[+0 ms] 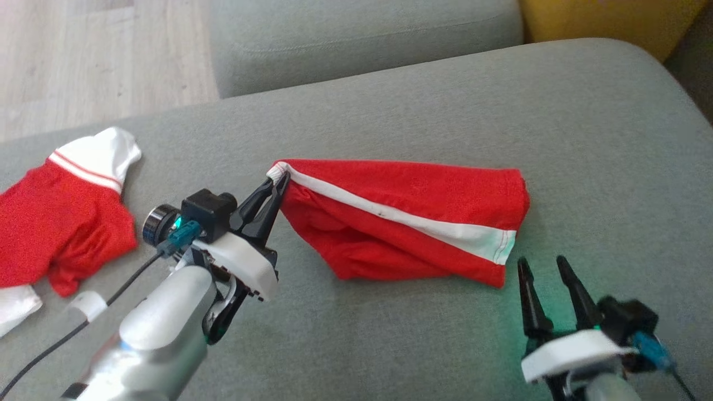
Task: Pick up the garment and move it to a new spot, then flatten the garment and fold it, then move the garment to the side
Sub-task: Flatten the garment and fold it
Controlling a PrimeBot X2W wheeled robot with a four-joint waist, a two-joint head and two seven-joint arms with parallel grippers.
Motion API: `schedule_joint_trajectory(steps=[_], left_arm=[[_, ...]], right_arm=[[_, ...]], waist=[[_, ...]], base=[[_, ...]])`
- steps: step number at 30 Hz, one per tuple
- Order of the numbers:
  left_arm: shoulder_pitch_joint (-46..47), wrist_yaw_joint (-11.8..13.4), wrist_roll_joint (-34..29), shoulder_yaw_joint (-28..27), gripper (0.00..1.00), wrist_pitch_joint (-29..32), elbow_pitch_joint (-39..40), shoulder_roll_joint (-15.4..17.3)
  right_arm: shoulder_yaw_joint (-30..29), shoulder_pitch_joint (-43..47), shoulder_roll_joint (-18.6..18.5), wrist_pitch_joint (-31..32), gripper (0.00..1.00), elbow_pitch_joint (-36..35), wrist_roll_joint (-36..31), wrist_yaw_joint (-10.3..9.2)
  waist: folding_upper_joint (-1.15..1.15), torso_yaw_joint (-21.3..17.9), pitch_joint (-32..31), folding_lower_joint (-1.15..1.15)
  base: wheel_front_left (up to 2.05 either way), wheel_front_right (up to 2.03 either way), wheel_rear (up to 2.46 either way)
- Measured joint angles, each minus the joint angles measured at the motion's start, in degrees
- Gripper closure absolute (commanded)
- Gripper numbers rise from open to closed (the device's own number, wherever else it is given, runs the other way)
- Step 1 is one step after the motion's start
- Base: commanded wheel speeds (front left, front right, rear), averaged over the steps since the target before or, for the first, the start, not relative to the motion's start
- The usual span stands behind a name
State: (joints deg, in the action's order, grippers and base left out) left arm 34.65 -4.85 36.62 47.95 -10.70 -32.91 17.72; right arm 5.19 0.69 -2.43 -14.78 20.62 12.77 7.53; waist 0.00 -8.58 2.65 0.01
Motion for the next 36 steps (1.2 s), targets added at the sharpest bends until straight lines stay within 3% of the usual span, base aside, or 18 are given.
schedule_joint_trajectory(steps=[12,21,23,24,25,26,27,29,31,36], left_arm=[[-0.07,1.34,0.22,0.19,1.00,0.54,2.46,0.08],[-0.06,1.40,0.22,0.45,1.00,0.55,2.92,0.08],[-0.06,1.40,0.22,0.45,1.00,0.55,2.93,0.07],[-0.06,1.42,0.22,0.46,1.00,0.55,2.94,0.07],[-0.06,1.66,0.22,0.47,1.00,0.55,2.93,0.07],[-0.06,1.83,0.22,0.48,1.00,0.55,2.93,0.07],[-0.06,1.83,0.22,0.48,1.00,0.55,2.93,0.08],[-0.07,1.89,0.59,0.48,1.00,0.54,2.93,0.09],[-0.07,1.91,0.71,0.48,1.00,0.54,2.93,0.10],[-0.12,2.23,0.78,0.48,1.00,0.49,2.93,0.16]], right_arm=[[5.22,-12.10,-0.25,0.01,0.00,16.89,10.65,0.00],[6.73,-14.52,-0.32,0.01,0.00,20.39,14.86,0.00],[7.87,-14.54,-0.33,0.01,0.09,20.59,16.17,0.00],[8.25,-14.54,-0.33,0.01,0.21,20.64,16.69,0.00],[8.54,-14.54,-0.40,0.01,0.46,20.62,17.06,0.00],[8.73,-14.54,-0.51,0.01,0.55,20.57,17.16,0.00],[8.77,-14.54,-0.65,0.01,0.55,20.45,17.16,0.00],[8.73,-14.53,-0.97,0.01,0.72,19.85,17.15,0.00],[8.70,-14.52,-1.11,0.01,0.99,19.07,17.15,0.00],[9.37,-14.33,-1.55,0.01,1.00,17.44,16.95,0.00]], waist=[[0.00,2.69,1.67,0.00],[0.00,3.67,2.79,0.00],[0.00,3.73,2.77,-0.01],[0.00,3.76,2.71,0.00],[0.00,3.79,2.61,0.00],[0.00,3.82,2.49,-0.01],[0.00,3.82,2.36,-0.01],[0.00,3.78,2.03,-0.01],[0.00,3.71,1.78,-0.01],[0.00,3.54,0.98,-0.01]], base=[[0.00,0.00,0.00],[0.00,0.00,0.00],[0.00,0.00,0.00],[0.00,0.00,0.00],[0.00,0.00,0.00],[0.00,0.00,0.00],[0.00,0.00,0.00],[0.00,0.00,0.00],[0.00,0.00,0.00],[0.00,0.00,0.00]])
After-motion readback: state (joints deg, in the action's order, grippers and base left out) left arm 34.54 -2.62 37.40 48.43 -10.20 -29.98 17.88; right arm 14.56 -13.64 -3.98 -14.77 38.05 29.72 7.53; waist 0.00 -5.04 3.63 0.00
